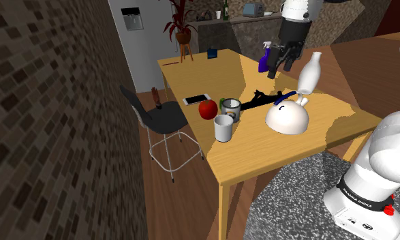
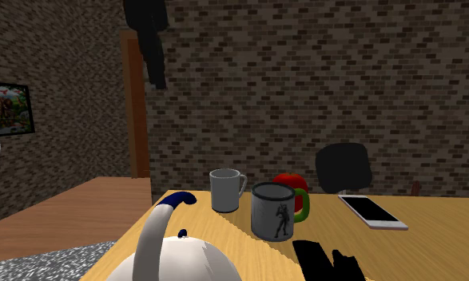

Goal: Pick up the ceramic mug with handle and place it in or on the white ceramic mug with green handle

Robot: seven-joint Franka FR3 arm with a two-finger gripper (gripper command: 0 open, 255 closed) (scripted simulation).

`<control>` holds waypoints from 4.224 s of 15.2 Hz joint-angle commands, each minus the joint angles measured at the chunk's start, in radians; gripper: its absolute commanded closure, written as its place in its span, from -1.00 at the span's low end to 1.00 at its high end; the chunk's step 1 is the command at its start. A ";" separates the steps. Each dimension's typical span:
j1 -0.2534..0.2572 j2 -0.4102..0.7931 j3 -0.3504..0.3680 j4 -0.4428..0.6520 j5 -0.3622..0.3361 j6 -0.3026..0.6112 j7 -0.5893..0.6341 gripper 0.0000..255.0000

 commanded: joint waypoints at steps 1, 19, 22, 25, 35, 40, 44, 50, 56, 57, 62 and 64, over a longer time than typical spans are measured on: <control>0.000 0.000 0.000 0.000 0.000 0.000 0.000 -1.00; 0.014 0.555 0.039 -0.018 0.056 0.514 0.022 -1.00; 0.016 0.653 0.044 0.015 0.060 0.571 0.025 -1.00; 0.018 0.677 0.046 -0.002 0.060 0.612 0.025 -1.00; 0.020 0.718 0.049 -0.024 0.059 0.675 0.027 -1.00; 0.020 0.718 0.048 -0.023 0.059 0.675 0.027 1.00; 0.020 0.718 0.048 -0.024 0.059 0.675 0.027 1.00; 0.019 0.693 0.048 -0.007 0.060 0.633 0.028 1.00; 0.018 0.649 0.046 0.032 0.059 0.551 0.031 1.00; 0.018 0.643 0.046 0.039 0.059 0.537 0.032 1.00; 0.017 0.613 0.044 0.078 0.059 0.468 0.034 1.00; 0.017 0.603 0.043 0.095 0.058 0.441 0.036 1.00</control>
